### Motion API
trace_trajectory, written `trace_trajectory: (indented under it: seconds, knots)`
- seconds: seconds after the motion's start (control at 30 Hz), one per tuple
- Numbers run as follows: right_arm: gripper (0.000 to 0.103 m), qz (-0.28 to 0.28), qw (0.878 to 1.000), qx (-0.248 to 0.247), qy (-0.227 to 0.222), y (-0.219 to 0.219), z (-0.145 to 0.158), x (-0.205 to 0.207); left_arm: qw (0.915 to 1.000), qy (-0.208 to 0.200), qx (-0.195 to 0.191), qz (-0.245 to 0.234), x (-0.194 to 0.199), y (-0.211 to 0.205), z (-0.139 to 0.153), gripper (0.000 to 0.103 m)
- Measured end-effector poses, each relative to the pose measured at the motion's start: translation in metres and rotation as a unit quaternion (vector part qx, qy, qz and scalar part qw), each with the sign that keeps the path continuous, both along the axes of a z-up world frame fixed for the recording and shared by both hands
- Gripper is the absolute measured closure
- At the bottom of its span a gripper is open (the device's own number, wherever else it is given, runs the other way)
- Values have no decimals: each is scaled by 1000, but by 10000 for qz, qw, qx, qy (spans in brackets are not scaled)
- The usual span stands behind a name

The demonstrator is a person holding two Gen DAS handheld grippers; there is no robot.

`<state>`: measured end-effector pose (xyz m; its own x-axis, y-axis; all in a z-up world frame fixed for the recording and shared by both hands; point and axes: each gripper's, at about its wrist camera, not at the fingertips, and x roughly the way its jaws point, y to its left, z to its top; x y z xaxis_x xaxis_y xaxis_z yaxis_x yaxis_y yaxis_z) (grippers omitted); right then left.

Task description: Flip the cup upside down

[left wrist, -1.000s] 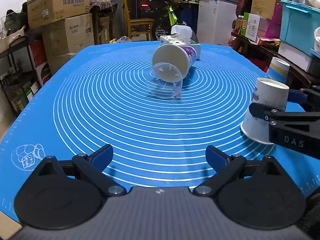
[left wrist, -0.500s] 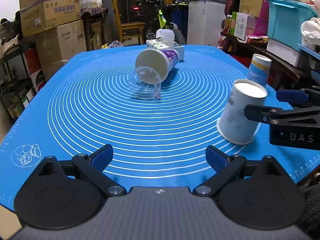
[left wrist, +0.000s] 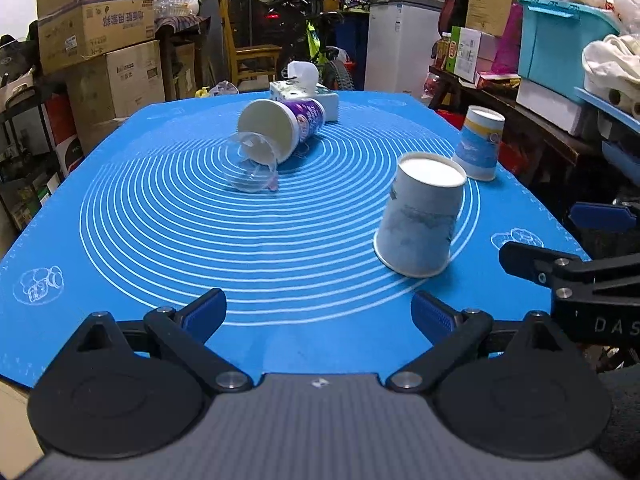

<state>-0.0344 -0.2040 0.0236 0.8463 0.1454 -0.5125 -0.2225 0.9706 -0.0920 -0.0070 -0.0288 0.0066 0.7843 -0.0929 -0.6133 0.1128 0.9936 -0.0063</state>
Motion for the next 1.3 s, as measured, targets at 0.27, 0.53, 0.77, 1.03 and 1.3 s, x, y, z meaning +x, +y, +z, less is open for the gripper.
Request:
trace_trajectory:
  seconds: [0.27,0.53,0.77,1.03,1.3]
  knots:
    - [14,-80,10000,-18,50,-6,-4,-1,9999,17,144,-71,-3,-9,-5,5]
    - [14,-102,9999,-12,89,-6,-5,2,9998,3,191,-46,-3,-10,-7,5]
    - [14,-135,9998,5,133,-9,-9,4,9997,41,250,-22,-2,-10,-8,5]
    - [14,-131,9998,1,135,-9,-10,4,9997,43,250,41,0,-6,-8,5]
    - [14,-117,9998,4,133,-9,-10,3,9996,55,265,34,1,-7,-9,5]
